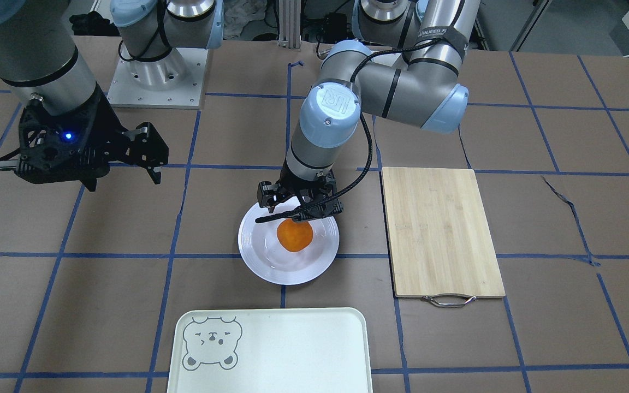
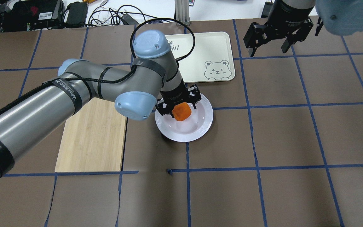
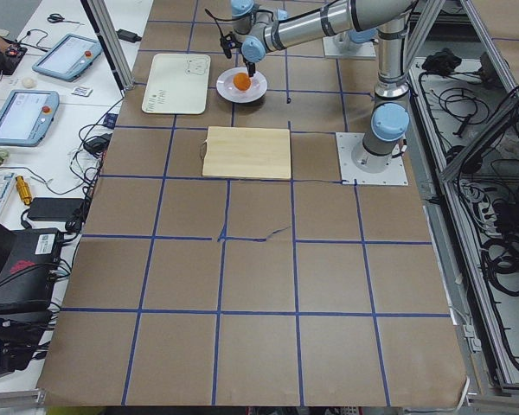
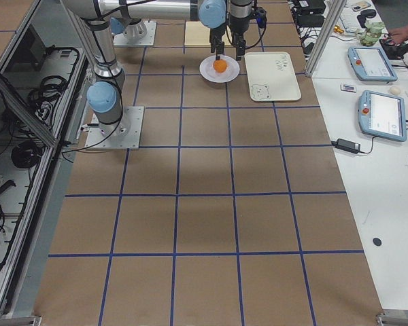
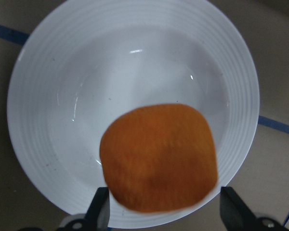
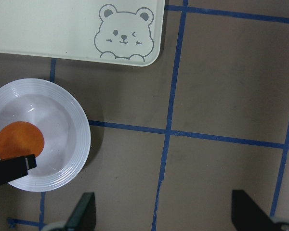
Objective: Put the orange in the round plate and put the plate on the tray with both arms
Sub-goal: 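Carry the orange with the left gripper over the white bowl, then open the left gripper to drop the orange into the bowl, then raise the left gripper away while the right gripper reaches to the bowl rim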
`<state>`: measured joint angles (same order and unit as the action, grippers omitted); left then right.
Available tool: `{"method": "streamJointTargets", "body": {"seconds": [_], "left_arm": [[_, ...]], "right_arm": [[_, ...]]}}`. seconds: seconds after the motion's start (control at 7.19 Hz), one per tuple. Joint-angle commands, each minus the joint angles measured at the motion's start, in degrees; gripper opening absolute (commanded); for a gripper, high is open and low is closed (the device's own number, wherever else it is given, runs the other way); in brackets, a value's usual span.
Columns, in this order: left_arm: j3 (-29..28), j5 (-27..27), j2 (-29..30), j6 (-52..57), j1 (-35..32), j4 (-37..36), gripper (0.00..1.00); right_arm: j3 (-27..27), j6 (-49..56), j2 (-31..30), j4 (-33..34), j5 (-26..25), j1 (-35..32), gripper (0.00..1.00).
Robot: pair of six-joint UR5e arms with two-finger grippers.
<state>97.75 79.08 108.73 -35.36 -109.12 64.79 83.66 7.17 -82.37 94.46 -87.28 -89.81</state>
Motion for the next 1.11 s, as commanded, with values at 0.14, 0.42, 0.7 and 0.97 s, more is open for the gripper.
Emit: {"method": "streamJointTargets", "body": {"seconds": [0.14,0.42,0.7,0.97], "left_arm": [[-5.0,0.9,-5.4,4.0,1.3,9.5,1.0],[-15.5,1.3,-10.6,15.4,6.0,29.9,1.0],[-17.9,5.7,-14.8,30.7,6.7,33.7,1.0],[-16.8,6.1,-17.1,32.9,8.0,33.0,1.0]], "right_arm": [[-0.1,-0.1,-0.3,-0.2,-0.1,0.0,1.0],[2.5,-0.3,2.2,4.5,2.7,-0.2,1.0],[10.7,-3.3,4.3,14.9,11.2,-0.3,1.0],[21.3,-8.1,7.7,30.4,14.5,-0.4,1.0]]}}
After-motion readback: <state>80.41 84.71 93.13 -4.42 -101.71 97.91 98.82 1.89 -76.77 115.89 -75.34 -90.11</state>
